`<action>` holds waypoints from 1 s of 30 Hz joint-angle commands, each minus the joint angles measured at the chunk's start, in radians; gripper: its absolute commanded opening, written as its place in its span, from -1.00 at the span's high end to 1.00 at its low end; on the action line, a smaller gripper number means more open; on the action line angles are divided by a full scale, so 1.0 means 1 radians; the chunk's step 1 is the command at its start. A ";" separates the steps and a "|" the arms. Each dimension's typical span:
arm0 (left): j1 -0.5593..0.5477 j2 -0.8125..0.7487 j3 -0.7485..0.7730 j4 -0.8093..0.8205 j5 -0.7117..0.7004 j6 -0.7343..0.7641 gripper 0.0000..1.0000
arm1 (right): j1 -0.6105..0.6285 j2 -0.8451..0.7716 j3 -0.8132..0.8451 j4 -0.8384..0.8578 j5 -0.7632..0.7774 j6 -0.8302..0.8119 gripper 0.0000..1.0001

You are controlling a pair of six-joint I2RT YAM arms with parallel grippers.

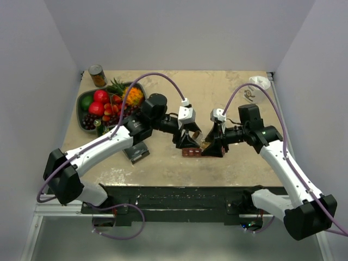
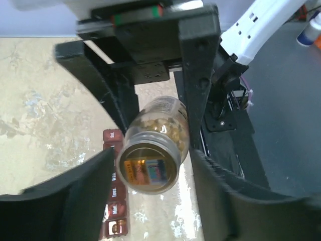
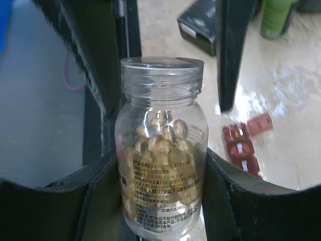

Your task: Sort the pills into containers

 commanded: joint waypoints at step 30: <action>0.188 -0.359 -0.444 0.460 -0.313 -1.033 -0.85 | 0.007 -0.049 0.088 -0.001 0.281 -0.259 1.00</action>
